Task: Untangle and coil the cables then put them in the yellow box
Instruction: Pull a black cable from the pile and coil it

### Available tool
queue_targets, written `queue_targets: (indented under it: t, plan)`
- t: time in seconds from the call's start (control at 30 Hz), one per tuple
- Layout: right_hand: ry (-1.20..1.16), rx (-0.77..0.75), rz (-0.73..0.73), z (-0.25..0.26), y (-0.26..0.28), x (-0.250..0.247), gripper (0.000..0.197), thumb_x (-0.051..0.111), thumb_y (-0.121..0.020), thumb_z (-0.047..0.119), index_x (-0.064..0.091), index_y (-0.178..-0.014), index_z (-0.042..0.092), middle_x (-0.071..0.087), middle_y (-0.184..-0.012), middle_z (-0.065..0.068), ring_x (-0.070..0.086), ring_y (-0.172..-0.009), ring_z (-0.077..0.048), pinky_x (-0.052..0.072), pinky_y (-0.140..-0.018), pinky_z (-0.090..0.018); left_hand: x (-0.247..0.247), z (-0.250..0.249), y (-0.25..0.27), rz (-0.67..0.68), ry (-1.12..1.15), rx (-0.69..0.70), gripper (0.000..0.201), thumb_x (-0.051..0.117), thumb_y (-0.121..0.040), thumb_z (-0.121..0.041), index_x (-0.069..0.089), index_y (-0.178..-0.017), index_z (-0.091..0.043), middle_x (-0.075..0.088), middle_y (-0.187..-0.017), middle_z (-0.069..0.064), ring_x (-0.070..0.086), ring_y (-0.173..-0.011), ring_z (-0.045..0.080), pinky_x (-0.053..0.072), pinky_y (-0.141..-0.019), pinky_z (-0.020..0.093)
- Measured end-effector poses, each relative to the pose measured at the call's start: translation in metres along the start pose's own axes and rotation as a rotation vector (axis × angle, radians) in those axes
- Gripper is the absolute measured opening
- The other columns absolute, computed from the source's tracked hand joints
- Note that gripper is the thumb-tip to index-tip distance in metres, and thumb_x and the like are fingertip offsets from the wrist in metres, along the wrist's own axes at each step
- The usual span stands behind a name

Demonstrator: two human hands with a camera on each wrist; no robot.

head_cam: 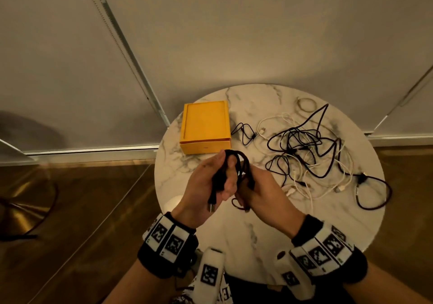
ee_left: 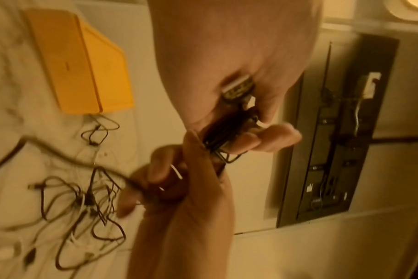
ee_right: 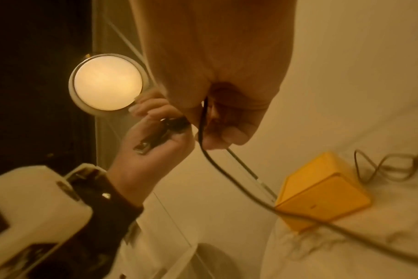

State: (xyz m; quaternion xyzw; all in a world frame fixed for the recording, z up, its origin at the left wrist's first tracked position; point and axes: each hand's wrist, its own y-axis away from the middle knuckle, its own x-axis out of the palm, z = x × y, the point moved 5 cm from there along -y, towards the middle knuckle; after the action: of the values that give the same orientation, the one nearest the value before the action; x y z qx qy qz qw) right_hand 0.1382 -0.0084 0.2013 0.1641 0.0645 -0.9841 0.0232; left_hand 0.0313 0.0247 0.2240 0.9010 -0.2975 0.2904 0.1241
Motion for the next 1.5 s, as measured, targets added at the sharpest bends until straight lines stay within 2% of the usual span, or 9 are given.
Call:
queue_targets:
  t: [0.17, 0.3, 0.47, 0.63, 0.9, 1.1, 1.2, 1.33, 1.5]
  plan:
    - [-0.085, 0.003, 0.051, 0.009, 0.005, 0.024, 0.014, 0.051, -0.097, 0.01, 0.058, -0.102, 0.021, 0.059, -0.048, -0.001, 0.059, -0.053, -0.022, 0.054, -0.071, -0.042, -0.005, -0.018, -0.01, -0.097, 0.247, 0.114, 0.04, 0.041, -0.093, -0.025, 0.067, -0.115, -0.003, 0.069, -0.084, 0.0, 0.063, -0.065, 0.007, 0.05, -0.061, 0.017]
    - [-0.056, 0.056, 0.183, 0.009, 0.011, 0.033, 0.005, 0.05, -0.1, 0.02, 0.055, -0.099, 0.02, 0.053, -0.044, -0.001, 0.047, -0.038, -0.017, 0.045, -0.049, -0.033, -0.016, -0.036, -0.016, -0.169, 0.079, 0.256, 0.038, 0.038, -0.095, -0.02, 0.052, -0.125, -0.002, 0.072, -0.11, 0.006, 0.071, -0.09, 0.014, 0.055, -0.073, 0.021]
    - [0.181, -0.078, 0.26, 0.021, 0.014, 0.034, 0.01, 0.052, -0.098, 0.023, 0.06, -0.095, 0.017, 0.039, -0.048, 0.008, 0.041, -0.047, -0.011, 0.026, -0.048, -0.018, -0.034, -0.043, -0.016, -0.189, -0.519, 0.338, 0.039, 0.038, -0.102, -0.018, 0.042, -0.139, -0.005, 0.069, -0.116, 0.012, 0.068, -0.103, 0.028, 0.052, -0.091, 0.036]
    - [0.43, -0.218, 0.273, 0.038, 0.0, 0.009, 0.018, 0.052, -0.098, 0.027, 0.064, -0.092, 0.014, 0.052, -0.063, 0.007, 0.04, -0.053, -0.006, 0.039, -0.058, -0.033, -0.036, -0.019, -0.007, -0.032, -1.3, 0.247, 0.041, 0.04, -0.101, -0.037, 0.051, -0.129, -0.009, 0.069, -0.085, 0.003, 0.065, -0.071, 0.014, 0.051, -0.068, 0.034]
    - [0.188, -0.044, 0.139, 0.013, -0.014, -0.037, 0.015, 0.061, -0.094, 0.022, 0.068, -0.106, 0.025, 0.07, -0.078, 0.006, 0.063, -0.067, -0.01, 0.047, -0.061, -0.026, -0.03, 0.003, 0.017, 0.214, -0.795, -0.062, 0.035, 0.057, -0.09, -0.032, 0.065, -0.11, -0.004, 0.048, -0.063, 0.018, 0.043, -0.052, 0.013, 0.04, -0.057, 0.022]
    - [-0.246, 0.095, 0.365, 0.005, -0.001, -0.011, 0.024, 0.045, -0.101, 0.028, 0.064, -0.114, 0.033, 0.062, -0.073, -0.012, 0.037, -0.046, -0.005, 0.03, -0.047, -0.019, -0.034, 0.002, 0.01, 0.12, -0.444, -0.071, 0.026, 0.049, -0.093, -0.033, 0.063, -0.076, -0.018, 0.037, -0.047, -0.005, 0.028, -0.04, 0.006, 0.03, -0.046, 0.016]
    - [-0.319, 0.117, 0.391, -0.001, 0.005, -0.001, 0.035, 0.047, -0.097, 0.036, 0.056, -0.125, 0.017, 0.061, -0.072, -0.011, 0.031, -0.046, -0.008, 0.026, -0.045, -0.02, -0.037, 0.006, 0.011, 0.131, -0.255, -0.128, 0.028, 0.062, -0.089, -0.042, 0.06, -0.071, -0.02, 0.037, -0.044, -0.008, 0.028, -0.038, 0.002, 0.03, -0.044, 0.015]
    - [-0.242, 0.054, 0.27, 0.002, 0.001, 0.004, 0.03, 0.044, -0.101, 0.031, 0.054, -0.094, 0.004, 0.049, -0.063, 0.009, 0.04, -0.053, -0.007, 0.032, -0.049, -0.014, -0.036, 0.017, 0.011, 0.109, -0.087, -0.155, 0.032, 0.069, -0.083, -0.045, 0.058, -0.07, -0.018, 0.04, -0.041, -0.009, 0.032, -0.035, 0.002, 0.035, -0.043, 0.015]
    - [0.004, -0.037, 0.07, -0.007, -0.008, 0.003, 0.028, 0.038, -0.104, 0.025, 0.056, -0.084, 0.019, 0.057, -0.063, 0.012, 0.051, -0.055, -0.006, 0.039, -0.053, -0.018, -0.033, 0.021, 0.004, -0.123, -0.211, -0.07, 0.033, 0.047, -0.098, -0.029, 0.05, -0.075, -0.005, 0.051, -0.044, 0.003, 0.04, -0.034, 0.011, 0.038, -0.045, 0.02]
